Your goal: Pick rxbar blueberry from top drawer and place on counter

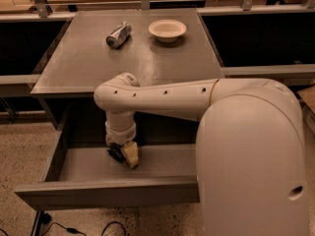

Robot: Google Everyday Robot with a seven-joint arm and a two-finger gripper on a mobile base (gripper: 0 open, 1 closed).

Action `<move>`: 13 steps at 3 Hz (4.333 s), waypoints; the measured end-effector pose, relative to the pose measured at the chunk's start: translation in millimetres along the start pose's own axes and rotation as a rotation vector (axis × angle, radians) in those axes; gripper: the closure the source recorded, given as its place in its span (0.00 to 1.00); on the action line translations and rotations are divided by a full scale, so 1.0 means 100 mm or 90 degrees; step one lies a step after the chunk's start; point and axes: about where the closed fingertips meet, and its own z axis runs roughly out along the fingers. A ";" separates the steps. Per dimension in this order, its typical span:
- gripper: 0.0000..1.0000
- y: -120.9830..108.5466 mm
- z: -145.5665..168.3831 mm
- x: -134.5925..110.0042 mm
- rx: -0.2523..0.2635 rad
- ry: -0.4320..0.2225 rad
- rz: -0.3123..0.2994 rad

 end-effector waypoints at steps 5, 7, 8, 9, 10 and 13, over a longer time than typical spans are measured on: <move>1.00 0.03 -1.03 -0.15 0.170 0.025 0.003; 1.00 0.14 -1.98 -0.28 0.263 0.047 0.018; 1.00 0.12 -2.54 -0.19 0.292 0.091 0.035; 1.00 0.05 -2.88 -0.07 0.301 0.123 0.047; 1.00 -0.05 -3.08 0.31 0.326 0.150 0.084; 0.28 -0.04 -3.13 1.28 0.414 0.092 0.209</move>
Offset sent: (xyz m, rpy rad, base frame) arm 0.0024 0.0026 0.0168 0.0419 -0.0351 -0.0125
